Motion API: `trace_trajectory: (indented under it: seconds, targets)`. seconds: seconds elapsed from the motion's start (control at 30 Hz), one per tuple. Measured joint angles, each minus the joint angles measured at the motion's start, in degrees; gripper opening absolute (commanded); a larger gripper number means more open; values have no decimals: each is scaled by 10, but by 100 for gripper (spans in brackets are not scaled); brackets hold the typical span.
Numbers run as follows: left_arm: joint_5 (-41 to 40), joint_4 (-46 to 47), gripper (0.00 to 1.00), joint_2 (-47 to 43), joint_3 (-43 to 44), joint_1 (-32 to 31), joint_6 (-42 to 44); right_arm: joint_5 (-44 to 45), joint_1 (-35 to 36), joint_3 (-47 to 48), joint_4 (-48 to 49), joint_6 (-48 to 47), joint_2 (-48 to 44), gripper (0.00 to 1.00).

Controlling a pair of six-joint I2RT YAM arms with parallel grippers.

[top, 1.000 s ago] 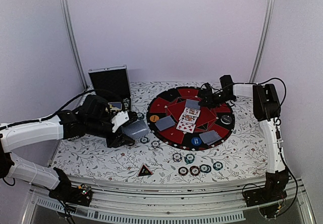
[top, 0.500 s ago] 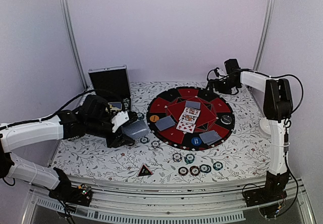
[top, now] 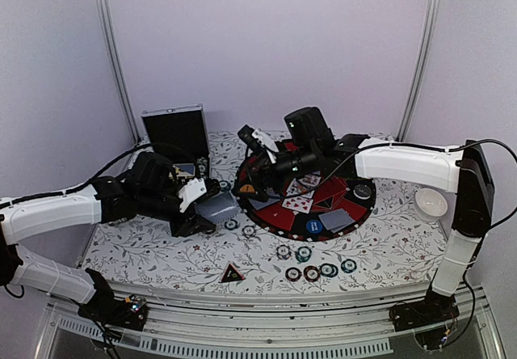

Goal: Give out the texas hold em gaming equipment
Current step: Pick up the poker card from the face-down deck piles.

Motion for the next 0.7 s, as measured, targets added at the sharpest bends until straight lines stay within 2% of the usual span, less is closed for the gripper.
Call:
trace_trajectory:
  seconds: [0.27,0.53,0.7]
  targets:
    - [2,0,46,0,0,0,0,-46,9,-61,89,31,12,99]
    - [2,0,46,0,0,0,0,4,28,-51,130,59,76,99]
    - [2,0,46,0,0,0,0,33,31,-51,131,61,84,99]
